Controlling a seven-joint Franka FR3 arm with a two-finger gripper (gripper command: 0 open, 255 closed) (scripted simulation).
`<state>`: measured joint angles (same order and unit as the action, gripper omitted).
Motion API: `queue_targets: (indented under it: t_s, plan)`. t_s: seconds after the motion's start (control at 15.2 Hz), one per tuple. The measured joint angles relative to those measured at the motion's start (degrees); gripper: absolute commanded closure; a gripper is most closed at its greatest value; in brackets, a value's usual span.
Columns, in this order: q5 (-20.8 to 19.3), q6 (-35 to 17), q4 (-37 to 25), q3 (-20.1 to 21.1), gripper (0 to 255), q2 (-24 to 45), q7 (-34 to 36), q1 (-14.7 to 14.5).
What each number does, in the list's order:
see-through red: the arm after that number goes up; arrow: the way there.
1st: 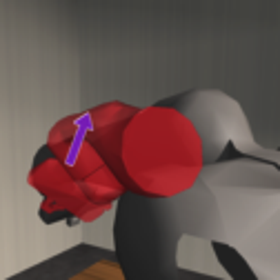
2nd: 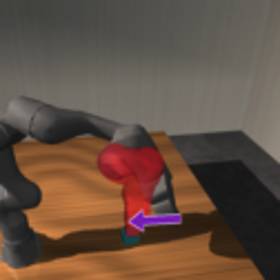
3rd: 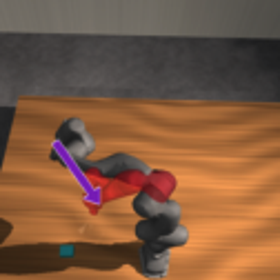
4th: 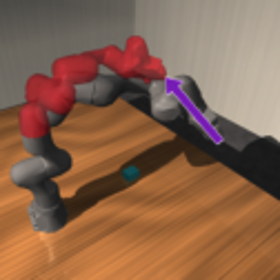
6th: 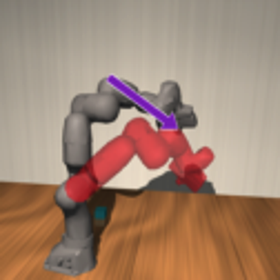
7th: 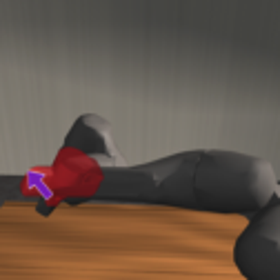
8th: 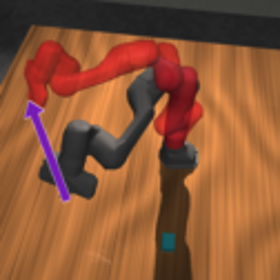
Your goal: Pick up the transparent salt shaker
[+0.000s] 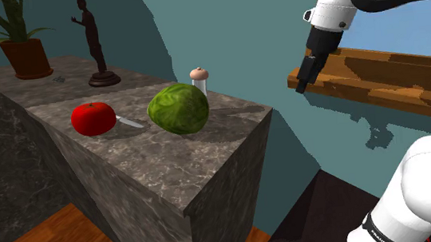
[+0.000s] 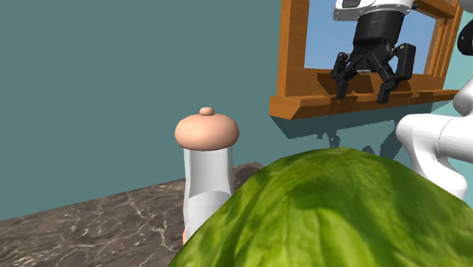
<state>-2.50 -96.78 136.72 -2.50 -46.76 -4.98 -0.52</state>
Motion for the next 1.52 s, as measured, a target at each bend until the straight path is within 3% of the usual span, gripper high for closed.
queue_targets:
  t_s: [0.13,0.53,0.99,1.52]
  plan:
    - [0.19,-0.29,-0.71,-0.04,0,1.05,0.03,-0.10]
    - [3.03,-3.21,-9.66,0.61,0,13.69,1.44,-1.54]
    - [6.33,-3.79,-24.33,0.84,0,29.75,2.33,-2.90]
    - [10.04,0.79,-48.45,1.28,0,50.15,3.63,-3.84]
